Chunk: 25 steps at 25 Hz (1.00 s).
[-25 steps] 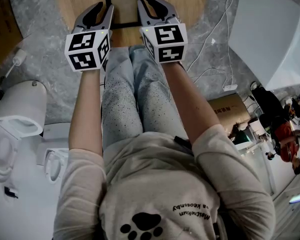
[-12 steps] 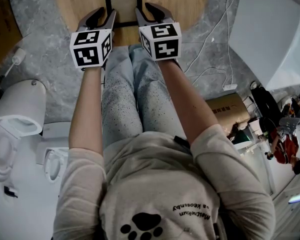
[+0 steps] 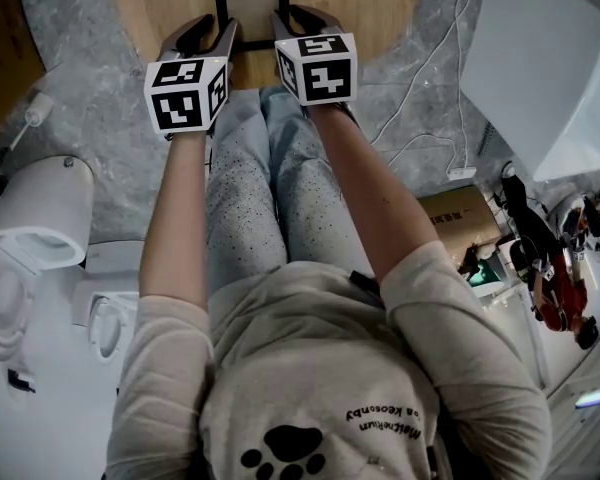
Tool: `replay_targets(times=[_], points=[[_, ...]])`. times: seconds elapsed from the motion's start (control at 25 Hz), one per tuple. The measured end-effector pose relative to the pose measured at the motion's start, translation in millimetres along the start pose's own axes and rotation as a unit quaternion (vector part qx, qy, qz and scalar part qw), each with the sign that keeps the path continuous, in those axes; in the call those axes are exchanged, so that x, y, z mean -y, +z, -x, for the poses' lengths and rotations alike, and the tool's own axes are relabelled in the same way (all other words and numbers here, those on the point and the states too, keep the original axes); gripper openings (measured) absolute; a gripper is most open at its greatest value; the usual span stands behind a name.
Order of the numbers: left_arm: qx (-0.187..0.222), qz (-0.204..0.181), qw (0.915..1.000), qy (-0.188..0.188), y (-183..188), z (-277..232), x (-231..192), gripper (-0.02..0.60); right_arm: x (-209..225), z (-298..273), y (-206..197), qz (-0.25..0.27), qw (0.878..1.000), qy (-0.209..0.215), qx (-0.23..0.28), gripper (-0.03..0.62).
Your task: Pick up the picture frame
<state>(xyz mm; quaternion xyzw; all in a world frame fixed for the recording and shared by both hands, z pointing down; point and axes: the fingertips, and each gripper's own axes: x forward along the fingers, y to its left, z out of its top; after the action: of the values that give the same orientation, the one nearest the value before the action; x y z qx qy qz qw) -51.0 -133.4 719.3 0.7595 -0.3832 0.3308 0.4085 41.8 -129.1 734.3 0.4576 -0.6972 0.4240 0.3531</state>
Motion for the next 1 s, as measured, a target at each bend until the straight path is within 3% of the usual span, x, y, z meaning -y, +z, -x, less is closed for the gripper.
replay_targets(times=[0.44, 0.68, 1.0], points=[[-0.003, 0.007, 1.0, 0.0, -18, 9, 8, 0.144, -9, 9, -28, -0.026, 0.999, -0.024, -0.024, 0.083], [-0.017, 0.021, 0.9996, 0.004, -51, 21, 17, 0.146, -18, 20, -58, -0.027, 0.999, -0.028, -0.033, 0.081], [-0.029, 0.071, 0.9971, -0.003, -107, 38, 35, 0.153, -25, 30, -90, -0.027, 0.998, -0.026, -0.046, 0.081]])
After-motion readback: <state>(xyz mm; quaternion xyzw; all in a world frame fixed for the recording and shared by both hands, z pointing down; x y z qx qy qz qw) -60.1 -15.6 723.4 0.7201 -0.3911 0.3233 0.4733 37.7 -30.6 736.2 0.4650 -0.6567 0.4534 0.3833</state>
